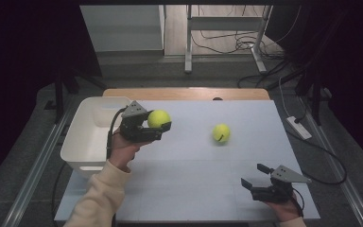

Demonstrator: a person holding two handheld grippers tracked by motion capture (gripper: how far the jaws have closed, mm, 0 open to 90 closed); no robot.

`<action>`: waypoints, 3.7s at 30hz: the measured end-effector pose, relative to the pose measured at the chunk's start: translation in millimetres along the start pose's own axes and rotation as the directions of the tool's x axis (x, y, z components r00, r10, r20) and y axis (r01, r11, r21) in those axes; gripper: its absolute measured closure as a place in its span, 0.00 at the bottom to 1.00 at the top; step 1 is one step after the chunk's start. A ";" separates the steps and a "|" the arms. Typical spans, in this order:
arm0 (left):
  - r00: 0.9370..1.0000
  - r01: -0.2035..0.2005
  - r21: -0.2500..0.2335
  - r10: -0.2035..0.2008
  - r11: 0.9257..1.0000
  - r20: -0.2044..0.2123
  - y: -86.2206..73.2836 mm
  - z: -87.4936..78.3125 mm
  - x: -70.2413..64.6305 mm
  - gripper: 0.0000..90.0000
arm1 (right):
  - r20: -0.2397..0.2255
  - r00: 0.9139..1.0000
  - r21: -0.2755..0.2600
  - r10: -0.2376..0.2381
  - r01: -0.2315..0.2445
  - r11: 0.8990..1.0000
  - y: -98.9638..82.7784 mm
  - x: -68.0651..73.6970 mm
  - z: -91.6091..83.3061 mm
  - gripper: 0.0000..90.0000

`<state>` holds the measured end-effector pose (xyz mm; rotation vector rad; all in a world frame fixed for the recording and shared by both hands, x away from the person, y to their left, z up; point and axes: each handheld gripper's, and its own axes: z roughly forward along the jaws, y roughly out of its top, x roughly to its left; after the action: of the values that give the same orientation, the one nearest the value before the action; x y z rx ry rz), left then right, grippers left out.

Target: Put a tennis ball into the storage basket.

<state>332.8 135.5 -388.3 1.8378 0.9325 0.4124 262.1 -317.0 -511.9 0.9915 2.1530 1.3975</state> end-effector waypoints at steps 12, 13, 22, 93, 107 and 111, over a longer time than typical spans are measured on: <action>0.999 0.015 0.000 -0.015 1.000 -0.028 3.2 -4.0 9.8 0.29 | -0.002 1.000 0.001 0.001 -0.001 1.000 -0.1 -0.4 0.4 0.13; 0.999 0.015 0.000 -0.015 1.000 -0.028 3.2 -4.0 9.8 0.29 | -0.002 1.000 0.001 0.001 -0.001 1.000 -0.1 -0.4 0.4 0.13; 0.998 0.033 0.002 -0.033 0.999 -0.050 4.9 -9.2 19.6 0.29 | -0.001 1.000 -0.001 0.001 -0.001 1.000 -0.1 -0.5 0.5 0.13; 0.958 0.145 0.010 -0.138 0.989 -0.253 -5.6 -48.8 80.5 0.29 | -0.006 1.000 0.001 -0.007 0.007 1.000 1.1 0.1 2.0 0.13; 0.940 0.185 0.011 -0.174 0.983 -0.294 -9.9 -59.4 99.0 0.29 | -0.005 1.000 0.001 -0.005 0.005 1.000 0.9 -0.1 2.1 0.13; 0.934 0.200 0.020 -0.185 0.980 -0.305 -11.8 -58.9 104.7 0.29 | -0.007 1.000 0.002 -0.002 0.002 1.000 0.7 -0.3 2.6 0.13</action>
<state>357.7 253.6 -385.3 1.7366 1.3315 0.5611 264.3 -315.3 -512.4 0.9865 2.1599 1.4002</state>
